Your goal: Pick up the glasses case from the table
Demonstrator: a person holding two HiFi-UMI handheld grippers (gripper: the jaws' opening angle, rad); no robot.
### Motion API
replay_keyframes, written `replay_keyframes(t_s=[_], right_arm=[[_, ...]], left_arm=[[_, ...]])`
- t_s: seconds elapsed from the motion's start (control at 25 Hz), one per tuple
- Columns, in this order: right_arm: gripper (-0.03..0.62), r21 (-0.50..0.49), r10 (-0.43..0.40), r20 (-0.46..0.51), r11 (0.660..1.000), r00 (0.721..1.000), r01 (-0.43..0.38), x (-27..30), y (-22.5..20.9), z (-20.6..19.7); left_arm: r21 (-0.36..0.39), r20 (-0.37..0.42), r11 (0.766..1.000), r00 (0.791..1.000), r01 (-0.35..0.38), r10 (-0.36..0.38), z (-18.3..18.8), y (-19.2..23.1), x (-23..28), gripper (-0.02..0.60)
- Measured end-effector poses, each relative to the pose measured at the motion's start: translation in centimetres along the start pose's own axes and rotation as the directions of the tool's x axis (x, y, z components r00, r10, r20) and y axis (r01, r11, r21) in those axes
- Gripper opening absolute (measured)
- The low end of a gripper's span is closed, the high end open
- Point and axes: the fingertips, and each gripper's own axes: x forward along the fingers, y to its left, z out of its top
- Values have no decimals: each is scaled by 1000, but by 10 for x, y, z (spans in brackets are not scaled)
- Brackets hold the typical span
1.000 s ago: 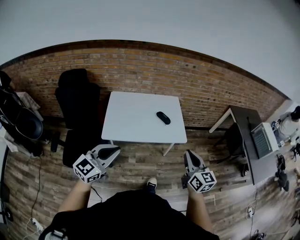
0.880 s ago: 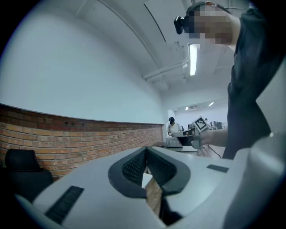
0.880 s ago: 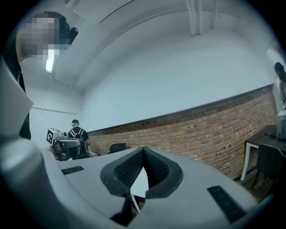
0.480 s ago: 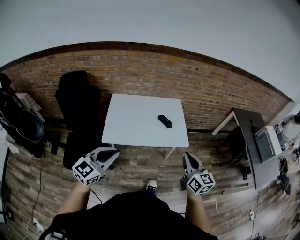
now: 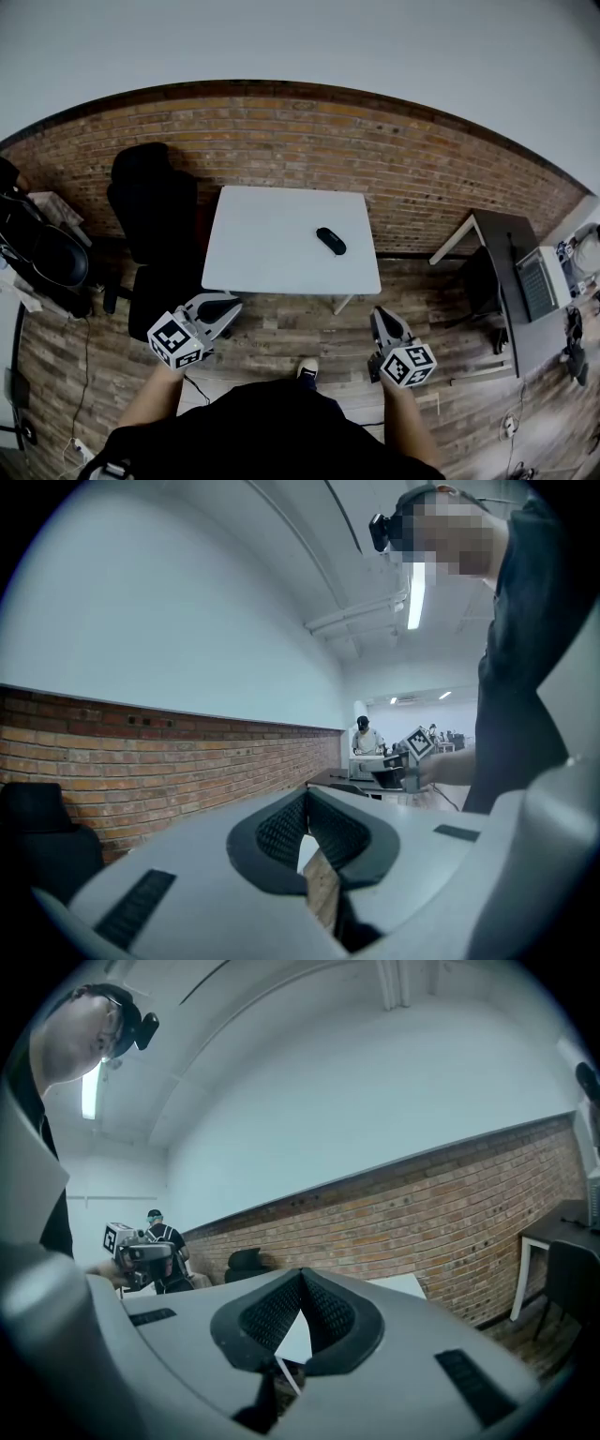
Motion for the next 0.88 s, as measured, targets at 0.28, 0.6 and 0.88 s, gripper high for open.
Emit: replay_keyframes(t_s=[0.28, 0.6, 0.88], right_arm=[[15, -92, 52, -80, 994, 995, -59, 9, -6, 20], [15, -189, 53, -75, 980, 996, -67, 42, -10, 38], [15, -122, -23, -9, 992, 1000, 22, 60, -47, 44]], left_arm=[[1, 8, 999, 999, 36, -36, 13, 5, 31, 12], [3, 25, 1000, 1000, 18, -18, 15, 25, 39, 12], [-9, 5, 1000, 1000, -13, 13, 10, 38, 56, 12]])
